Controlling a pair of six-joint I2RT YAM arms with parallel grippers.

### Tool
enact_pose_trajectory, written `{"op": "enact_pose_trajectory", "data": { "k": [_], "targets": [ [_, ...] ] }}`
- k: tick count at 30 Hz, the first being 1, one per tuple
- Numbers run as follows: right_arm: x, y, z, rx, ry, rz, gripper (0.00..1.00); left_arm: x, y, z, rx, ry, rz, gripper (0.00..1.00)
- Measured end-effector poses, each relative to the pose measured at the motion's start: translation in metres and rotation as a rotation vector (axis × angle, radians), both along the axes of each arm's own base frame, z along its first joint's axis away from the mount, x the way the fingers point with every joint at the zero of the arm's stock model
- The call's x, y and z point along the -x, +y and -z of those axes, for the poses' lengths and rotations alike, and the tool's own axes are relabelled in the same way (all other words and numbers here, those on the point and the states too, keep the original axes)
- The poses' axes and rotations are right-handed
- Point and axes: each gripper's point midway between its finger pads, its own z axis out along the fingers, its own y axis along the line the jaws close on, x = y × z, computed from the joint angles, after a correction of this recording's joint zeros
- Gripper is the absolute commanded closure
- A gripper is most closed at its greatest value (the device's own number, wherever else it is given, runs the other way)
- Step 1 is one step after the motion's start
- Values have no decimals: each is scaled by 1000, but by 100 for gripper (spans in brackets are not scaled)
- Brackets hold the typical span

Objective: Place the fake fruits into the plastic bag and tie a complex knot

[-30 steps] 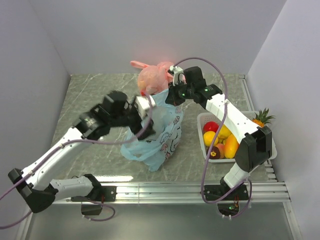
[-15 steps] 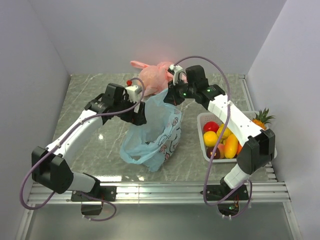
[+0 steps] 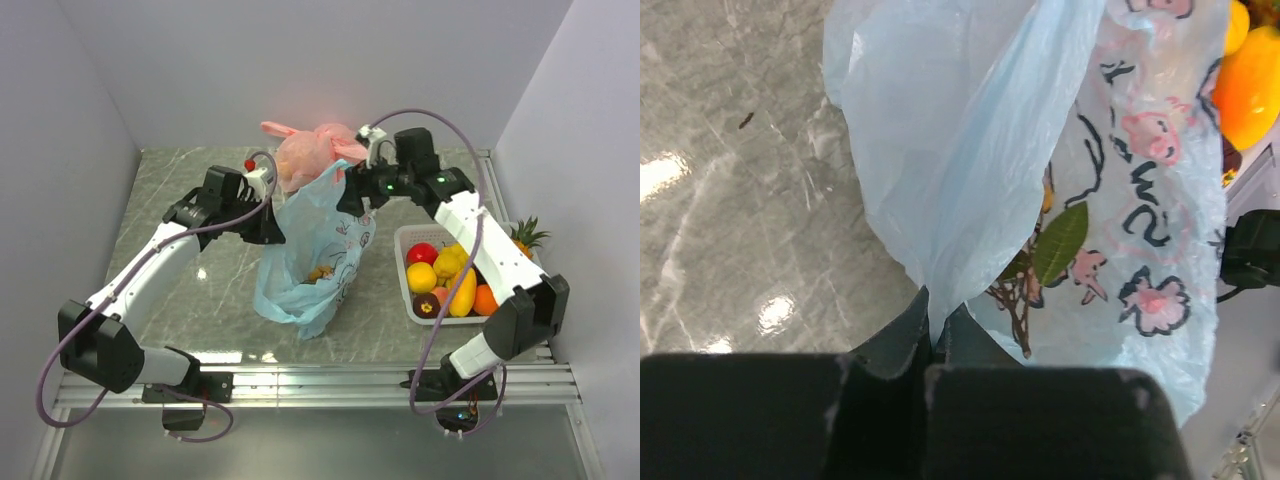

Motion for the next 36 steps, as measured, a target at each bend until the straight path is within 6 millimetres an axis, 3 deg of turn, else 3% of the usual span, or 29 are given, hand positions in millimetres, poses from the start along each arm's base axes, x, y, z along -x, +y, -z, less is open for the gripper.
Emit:
{"op": "enact_pose_trajectory", "data": {
  "k": [5,9,12,15,16,18,21,27,32,36],
  "targets": [
    [8,-48,-23,11,-26,77,18,0,0,-3,14,10,-19,100],
    [26,-93,-34,70,-48,110,18,0,0,-3,16,13,-22,100],
    [43,-130,-25,161,-14,127,18,0,0,-2,16,14,-22,100],
    [62,-162,-1,265,87,144,15,-1,-1,-2,15,14,-22,100],
    [68,-174,8,296,121,161,1,-1,-1,-1,15,14,-21,99],
    [78,-195,22,344,177,200,1,-2,-1,-1,15,14,-21,100],
    [88,-240,32,408,248,335,0,-2,-1,-1,16,16,-20,100],
    [80,-328,15,436,302,758,0,-1,-2,-1,19,17,-15,99],
    [83,-382,18,427,338,1065,0,-1,-2,-2,26,18,-8,99],
    [78,-411,28,397,379,1253,0,0,-3,-2,28,19,-6,100]
  ]
}}
